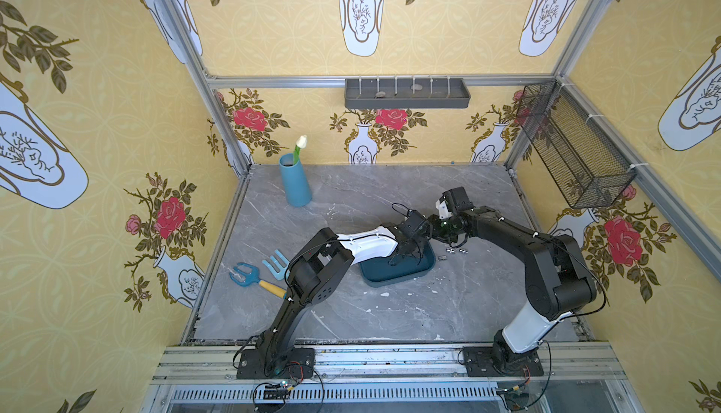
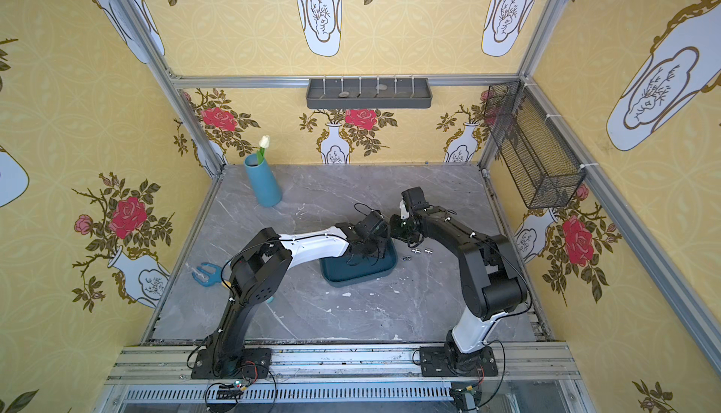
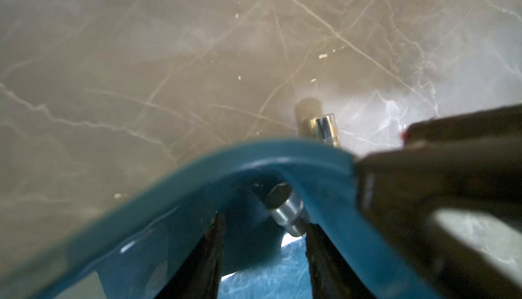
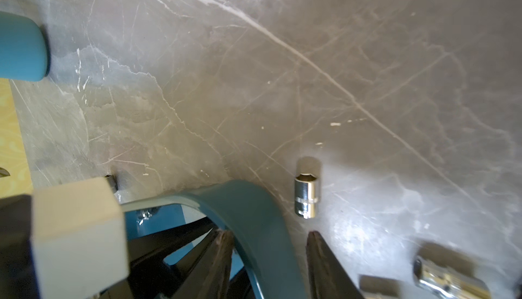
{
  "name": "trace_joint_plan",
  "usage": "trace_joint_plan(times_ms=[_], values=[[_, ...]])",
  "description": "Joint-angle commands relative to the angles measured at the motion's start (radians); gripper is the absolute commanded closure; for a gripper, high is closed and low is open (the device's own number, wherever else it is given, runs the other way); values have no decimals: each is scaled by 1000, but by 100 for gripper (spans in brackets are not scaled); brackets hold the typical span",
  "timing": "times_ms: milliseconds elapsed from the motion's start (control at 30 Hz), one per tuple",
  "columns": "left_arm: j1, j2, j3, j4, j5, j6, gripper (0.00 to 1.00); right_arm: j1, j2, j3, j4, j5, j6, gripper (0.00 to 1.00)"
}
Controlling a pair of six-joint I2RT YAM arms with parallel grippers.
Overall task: Take out the socket from the storage box
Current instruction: Pick up the socket head from the storage box.
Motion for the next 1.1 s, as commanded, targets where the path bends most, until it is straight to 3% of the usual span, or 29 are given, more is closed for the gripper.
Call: trace_joint_plan(times_ms=[0,467,733,1067], values=[[0,14,4,10,-42,31,47,6,10,7,-19,34,34,53],[4,-23,-29,-43,-132,22,56,11,-18,-9,-25,41,35,55],[17,-35,-32,29,-70,74,48,13,-31,-15,-26,38,40,55],[43,-32,-63,88,-40,152,48,12,-36,-15,-25,37,43,56]])
